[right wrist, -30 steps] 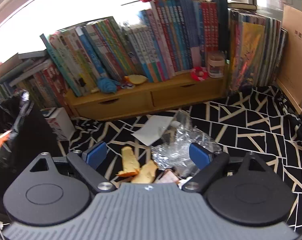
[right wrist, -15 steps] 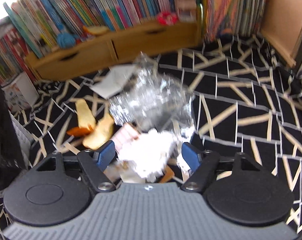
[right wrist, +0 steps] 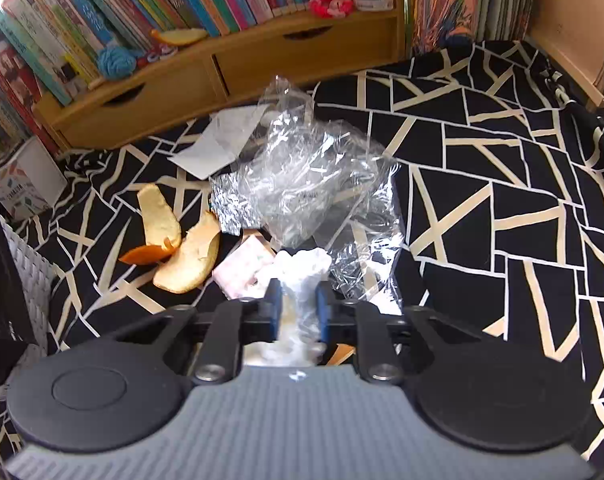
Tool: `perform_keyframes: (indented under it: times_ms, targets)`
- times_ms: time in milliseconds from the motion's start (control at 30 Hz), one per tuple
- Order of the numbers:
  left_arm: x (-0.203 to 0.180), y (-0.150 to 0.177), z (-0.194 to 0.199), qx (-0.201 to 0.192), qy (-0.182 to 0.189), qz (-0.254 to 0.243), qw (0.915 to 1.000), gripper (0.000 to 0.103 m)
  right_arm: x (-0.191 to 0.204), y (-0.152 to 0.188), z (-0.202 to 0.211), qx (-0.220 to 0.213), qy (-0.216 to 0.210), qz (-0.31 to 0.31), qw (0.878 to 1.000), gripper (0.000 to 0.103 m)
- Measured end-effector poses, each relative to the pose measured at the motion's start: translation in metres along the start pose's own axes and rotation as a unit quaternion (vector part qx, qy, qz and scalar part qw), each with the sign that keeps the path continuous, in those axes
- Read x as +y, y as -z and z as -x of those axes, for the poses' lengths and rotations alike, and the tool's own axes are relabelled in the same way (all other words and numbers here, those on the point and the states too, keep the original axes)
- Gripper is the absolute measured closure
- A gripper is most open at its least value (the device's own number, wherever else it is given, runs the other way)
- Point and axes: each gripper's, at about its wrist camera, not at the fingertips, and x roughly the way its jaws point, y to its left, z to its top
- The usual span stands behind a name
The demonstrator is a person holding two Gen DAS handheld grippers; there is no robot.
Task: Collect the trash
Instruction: 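Move the right gripper to the white tissue and close on it, then carry the white tissue over the black trash bag with the right gripper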
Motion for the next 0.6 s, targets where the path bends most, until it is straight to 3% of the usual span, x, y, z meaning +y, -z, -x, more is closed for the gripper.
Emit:
perform_keyframes:
  times_ms: [333,600]
  targets:
    - [-0.001,-0.001,0.000,-0.001,0.001,0.001,1.0000,0.038,-0.002,-0.015,0.046,-0.055,-0.034,-0.018,0.998,0.088]
    - [-0.001,0.000,-0.001,0.000,0.002,-0.002,1.0000,0.038,0.015,-0.044,0.099,-0.110,-0.091,-0.022,0.990,0.088]
